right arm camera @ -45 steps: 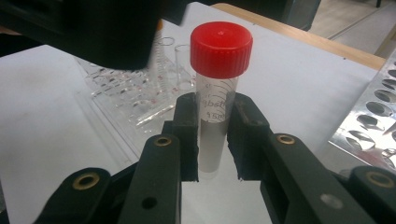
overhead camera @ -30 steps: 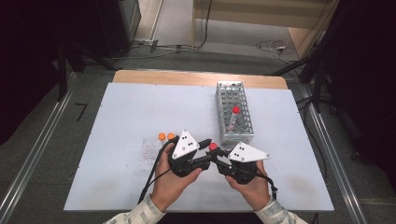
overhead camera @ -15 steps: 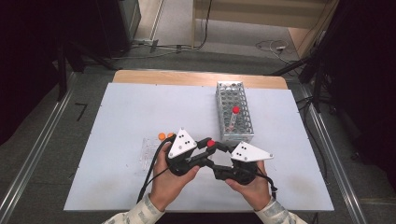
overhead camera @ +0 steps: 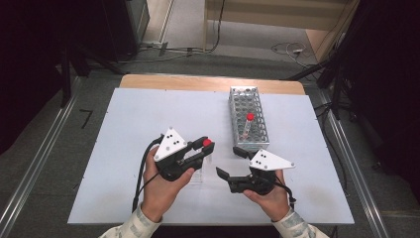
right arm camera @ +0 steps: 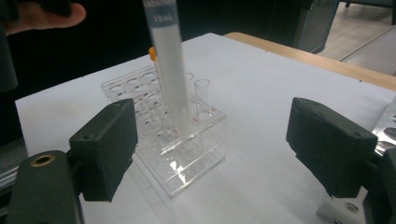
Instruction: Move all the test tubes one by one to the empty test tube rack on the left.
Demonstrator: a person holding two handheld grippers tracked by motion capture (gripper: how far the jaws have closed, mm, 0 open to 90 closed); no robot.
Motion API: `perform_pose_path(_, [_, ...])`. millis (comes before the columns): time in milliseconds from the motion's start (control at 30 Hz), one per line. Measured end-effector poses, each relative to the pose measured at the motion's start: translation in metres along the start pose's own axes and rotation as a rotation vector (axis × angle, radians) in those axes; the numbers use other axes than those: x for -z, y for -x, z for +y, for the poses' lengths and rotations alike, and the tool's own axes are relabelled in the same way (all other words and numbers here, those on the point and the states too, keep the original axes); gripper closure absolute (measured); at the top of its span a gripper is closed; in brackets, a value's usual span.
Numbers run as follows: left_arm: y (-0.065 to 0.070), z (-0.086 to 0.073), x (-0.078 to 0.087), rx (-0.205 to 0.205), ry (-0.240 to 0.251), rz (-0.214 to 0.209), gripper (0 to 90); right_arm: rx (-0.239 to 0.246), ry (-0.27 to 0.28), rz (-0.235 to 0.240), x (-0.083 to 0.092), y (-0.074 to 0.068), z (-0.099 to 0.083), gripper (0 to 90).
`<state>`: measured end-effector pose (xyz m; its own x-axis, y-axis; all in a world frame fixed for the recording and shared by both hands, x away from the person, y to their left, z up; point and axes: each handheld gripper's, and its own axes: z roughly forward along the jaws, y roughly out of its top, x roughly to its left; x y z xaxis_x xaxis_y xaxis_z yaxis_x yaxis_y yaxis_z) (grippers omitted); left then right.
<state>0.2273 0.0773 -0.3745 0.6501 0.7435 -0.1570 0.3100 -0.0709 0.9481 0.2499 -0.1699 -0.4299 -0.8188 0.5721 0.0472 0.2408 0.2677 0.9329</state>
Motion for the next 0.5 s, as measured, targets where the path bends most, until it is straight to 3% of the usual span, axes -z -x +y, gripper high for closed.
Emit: perform_pose_path(500, [-0.028,0.001,0.040,0.011,-0.024,0.106,70.0,-0.019,0.003,-0.044,0.004,0.013,-0.001,15.9])
